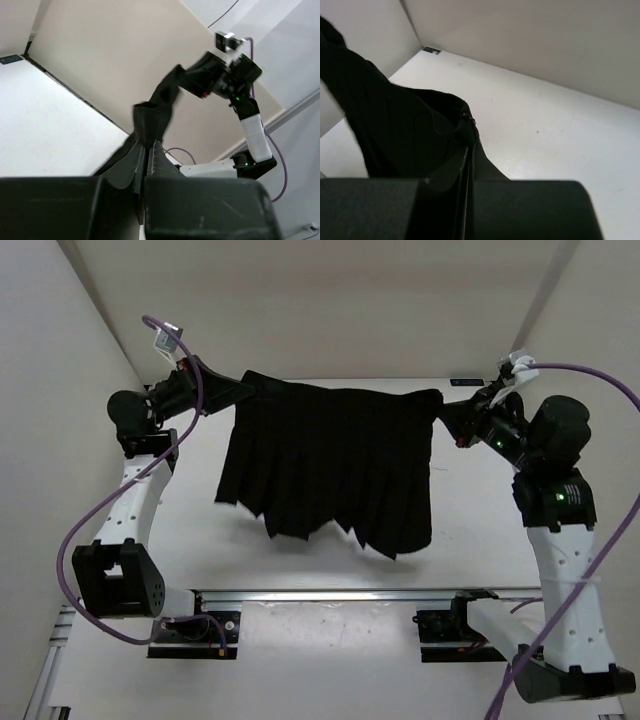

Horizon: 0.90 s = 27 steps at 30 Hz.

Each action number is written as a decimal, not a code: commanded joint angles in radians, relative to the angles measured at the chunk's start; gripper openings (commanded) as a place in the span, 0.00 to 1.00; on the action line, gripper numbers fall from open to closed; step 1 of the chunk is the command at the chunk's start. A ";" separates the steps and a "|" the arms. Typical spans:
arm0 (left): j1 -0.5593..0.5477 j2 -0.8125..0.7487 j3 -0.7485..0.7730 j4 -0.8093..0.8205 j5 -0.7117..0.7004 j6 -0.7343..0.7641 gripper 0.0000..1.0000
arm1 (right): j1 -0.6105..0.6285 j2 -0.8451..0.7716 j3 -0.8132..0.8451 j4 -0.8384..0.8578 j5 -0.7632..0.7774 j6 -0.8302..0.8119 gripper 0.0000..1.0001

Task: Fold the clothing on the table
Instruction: Flatten the skirt out, then fold the skirt

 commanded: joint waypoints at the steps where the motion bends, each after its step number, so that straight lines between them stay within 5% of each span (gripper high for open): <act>1: 0.015 0.038 -0.019 -0.122 -0.005 0.078 0.00 | -0.102 0.112 -0.067 0.043 0.009 0.055 0.00; 6: -0.014 0.155 -0.025 -0.506 -0.122 0.423 0.00 | -0.167 0.310 -0.121 0.078 0.035 0.113 0.00; 11: -0.105 0.362 0.138 -0.767 -0.315 0.632 0.00 | -0.214 0.586 -0.006 0.075 0.060 0.144 0.00; 20: -0.145 0.644 0.478 -0.847 -0.407 0.633 0.00 | -0.178 0.793 0.271 0.048 0.102 0.133 0.00; 27: -0.117 0.600 0.320 -0.806 -0.415 0.660 0.00 | -0.172 0.724 0.102 0.063 0.064 0.121 0.00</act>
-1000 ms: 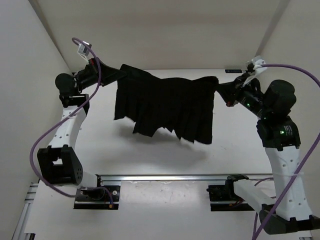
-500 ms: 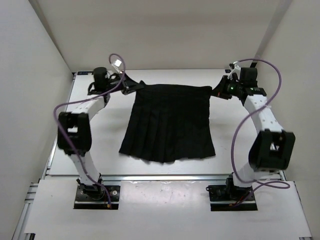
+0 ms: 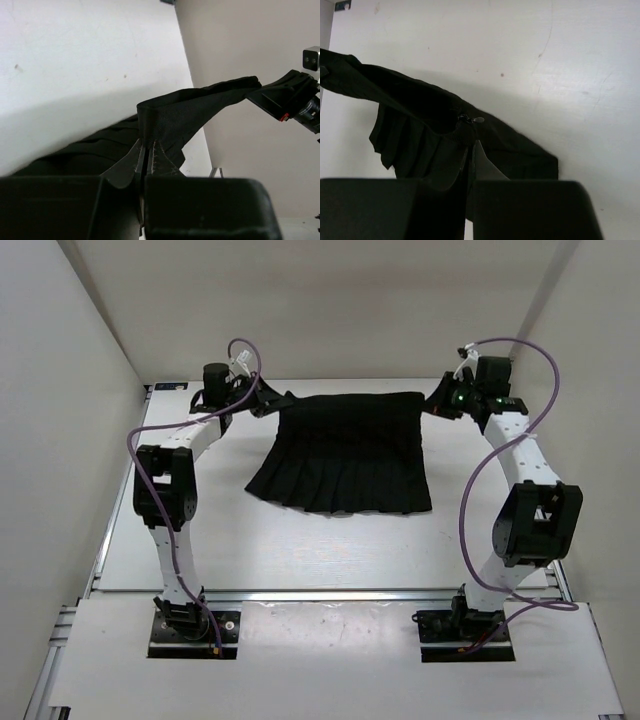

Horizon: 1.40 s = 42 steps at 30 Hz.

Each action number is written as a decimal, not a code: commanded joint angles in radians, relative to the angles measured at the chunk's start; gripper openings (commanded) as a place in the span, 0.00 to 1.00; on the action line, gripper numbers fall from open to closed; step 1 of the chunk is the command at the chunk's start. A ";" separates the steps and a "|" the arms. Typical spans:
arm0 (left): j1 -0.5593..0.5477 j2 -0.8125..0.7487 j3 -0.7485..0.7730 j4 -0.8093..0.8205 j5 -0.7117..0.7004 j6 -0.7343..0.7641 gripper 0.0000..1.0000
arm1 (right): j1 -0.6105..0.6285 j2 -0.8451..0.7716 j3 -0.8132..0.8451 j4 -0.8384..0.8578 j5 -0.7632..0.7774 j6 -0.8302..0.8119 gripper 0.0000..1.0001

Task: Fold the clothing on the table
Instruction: Fold the skirt

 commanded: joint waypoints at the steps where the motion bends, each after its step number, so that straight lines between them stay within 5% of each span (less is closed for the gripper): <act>1: 0.041 -0.090 -0.103 -0.006 -0.051 0.059 0.00 | -0.027 -0.064 -0.114 0.014 0.030 -0.023 0.00; 13: 0.003 -0.274 -0.497 -0.144 -0.137 0.202 0.00 | -0.007 -0.190 -0.498 -0.088 -0.022 -0.009 0.00; 16: -0.017 -0.313 -0.538 -0.262 -0.166 0.249 0.35 | -0.010 -0.198 -0.528 -0.148 -0.001 0.006 0.03; 18: -0.034 -0.361 -0.595 -0.264 -0.160 0.246 0.36 | -0.021 -0.202 -0.535 -0.183 -0.007 0.016 0.13; 19: -0.028 -0.401 -0.636 -0.250 -0.167 0.232 0.49 | -0.033 -0.215 -0.535 -0.212 -0.009 0.019 0.21; 20: -0.042 -0.427 -0.664 -0.250 -0.169 0.219 0.74 | -0.039 -0.230 -0.539 -0.226 -0.001 0.026 0.24; 22: -0.036 -0.519 -0.667 -0.267 -0.166 0.206 0.96 | -0.035 -0.268 -0.539 -0.262 0.019 0.043 0.33; 26: -0.007 -0.633 -0.643 -0.379 -0.189 0.226 0.98 | -0.018 -0.403 -0.493 -0.321 0.089 0.085 0.52; 28: 0.010 -0.650 -0.625 -0.379 -0.195 0.223 0.98 | -0.016 -0.445 -0.472 -0.314 0.099 0.097 0.52; 30: 0.024 -0.613 -0.626 -0.315 -0.117 0.165 0.99 | -0.024 -0.440 -0.449 -0.277 0.065 0.097 0.47; 32: 0.012 -0.543 -0.638 -0.139 -0.037 0.084 0.99 | -0.033 -0.384 -0.408 -0.240 0.048 0.112 0.13; 34: -0.019 -0.481 -0.652 0.015 -0.008 -0.026 0.99 | -0.036 -0.301 -0.404 -0.198 0.036 0.131 0.00; 39: -0.051 -0.317 -0.694 0.401 0.056 -0.235 0.99 | -0.038 -0.151 -0.459 -0.044 -0.073 0.201 0.04; 42: -0.071 -0.257 -0.691 0.463 0.047 -0.283 0.99 | -0.035 -0.078 -0.484 0.008 -0.160 0.218 0.03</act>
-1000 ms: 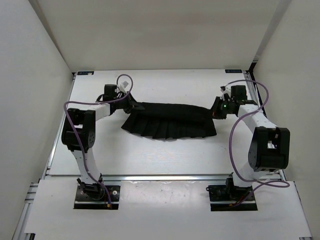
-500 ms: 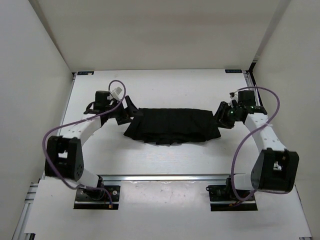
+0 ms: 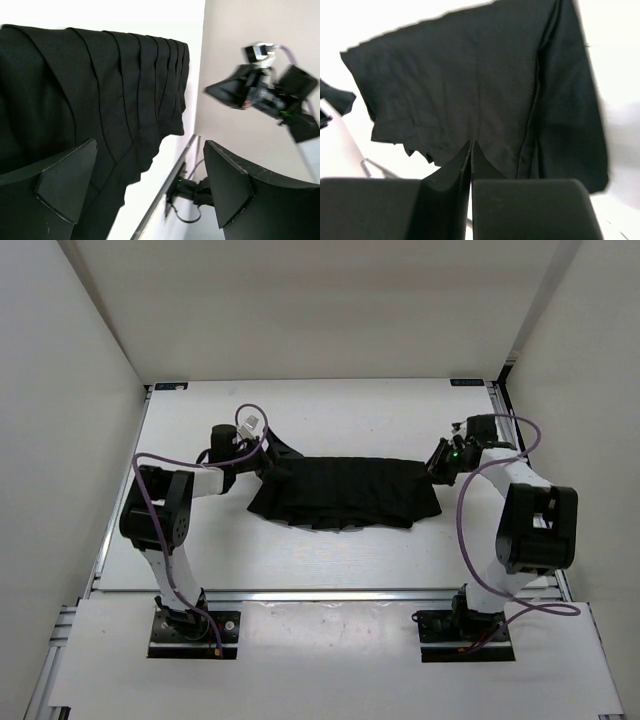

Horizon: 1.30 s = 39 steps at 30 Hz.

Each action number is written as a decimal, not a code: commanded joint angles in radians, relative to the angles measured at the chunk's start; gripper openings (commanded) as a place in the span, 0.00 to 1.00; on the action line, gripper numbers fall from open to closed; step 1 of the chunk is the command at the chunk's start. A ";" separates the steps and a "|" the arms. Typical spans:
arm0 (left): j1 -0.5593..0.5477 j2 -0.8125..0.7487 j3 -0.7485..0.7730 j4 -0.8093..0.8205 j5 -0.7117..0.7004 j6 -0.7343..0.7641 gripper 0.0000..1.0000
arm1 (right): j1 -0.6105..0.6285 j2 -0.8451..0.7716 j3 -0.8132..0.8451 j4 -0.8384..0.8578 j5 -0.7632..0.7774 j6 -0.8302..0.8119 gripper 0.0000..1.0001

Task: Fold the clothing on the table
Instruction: Fold the skirt

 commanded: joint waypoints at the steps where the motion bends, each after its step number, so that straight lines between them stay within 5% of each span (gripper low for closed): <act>1: -0.018 0.018 0.000 0.193 0.042 -0.110 0.98 | 0.006 0.049 -0.024 0.099 -0.131 0.033 0.02; 6: -0.011 0.015 -0.011 -0.012 -0.062 0.077 0.97 | 0.006 0.118 -0.053 0.088 -0.119 0.032 0.00; 12: -0.093 0.015 0.077 -0.450 -0.387 0.367 0.97 | -0.041 0.088 -0.072 0.074 -0.116 0.039 0.02; 15: -0.126 0.012 0.087 -0.488 -0.455 0.401 0.97 | -0.051 0.042 -0.061 0.062 -0.104 0.016 0.11; 18: -0.118 0.026 0.084 -0.478 -0.440 0.388 0.97 | -0.068 0.007 -0.007 -0.013 -0.033 -0.057 0.68; 21: -0.104 0.024 0.072 -0.470 -0.431 0.381 0.96 | -0.089 0.020 0.043 -0.140 0.073 -0.117 0.88; 25: -0.103 0.026 0.086 -0.479 -0.428 0.383 0.97 | -0.107 0.068 0.053 -0.176 0.131 -0.137 0.94; 30: -0.110 0.031 0.103 -0.501 -0.423 0.387 0.97 | -0.066 0.170 0.080 -0.165 0.143 -0.145 0.88; 39: -0.101 0.027 0.115 -0.524 -0.402 0.407 0.95 | 0.038 0.310 0.106 0.023 -0.088 -0.064 0.76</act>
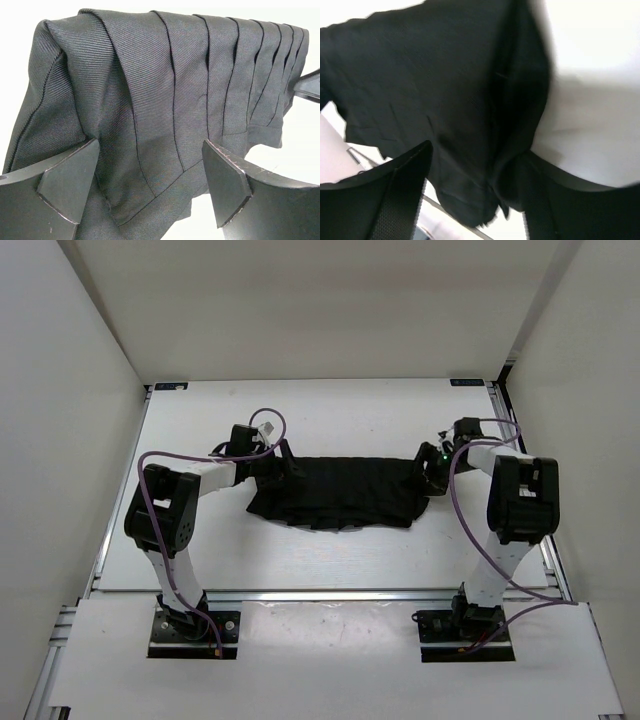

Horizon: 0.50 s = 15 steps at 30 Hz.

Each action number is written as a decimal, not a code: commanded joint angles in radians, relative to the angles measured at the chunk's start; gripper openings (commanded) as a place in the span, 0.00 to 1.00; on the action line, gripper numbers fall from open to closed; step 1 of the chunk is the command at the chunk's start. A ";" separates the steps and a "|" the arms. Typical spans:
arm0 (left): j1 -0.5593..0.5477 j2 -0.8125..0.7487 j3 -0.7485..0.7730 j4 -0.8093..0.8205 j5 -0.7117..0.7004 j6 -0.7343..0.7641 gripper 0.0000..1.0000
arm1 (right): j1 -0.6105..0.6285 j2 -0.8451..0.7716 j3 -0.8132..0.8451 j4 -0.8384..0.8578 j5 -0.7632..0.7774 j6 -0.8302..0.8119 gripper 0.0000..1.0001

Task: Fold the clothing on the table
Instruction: Fold the skirt

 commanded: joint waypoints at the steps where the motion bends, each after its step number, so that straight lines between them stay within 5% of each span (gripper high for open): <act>1: 0.009 0.003 -0.009 -0.098 -0.051 0.038 0.95 | 0.039 0.059 0.015 0.108 -0.111 0.037 0.68; 3: 0.003 0.011 -0.010 -0.095 -0.044 0.040 0.95 | 0.062 0.082 0.008 0.120 -0.162 0.061 0.30; 4: -0.003 0.010 -0.007 -0.097 -0.051 0.044 0.94 | 0.062 0.087 -0.008 0.120 -0.170 0.081 0.00; 15: -0.193 0.077 0.134 -0.258 -0.114 0.142 0.94 | -0.151 -0.122 -0.221 0.047 -0.141 0.008 0.00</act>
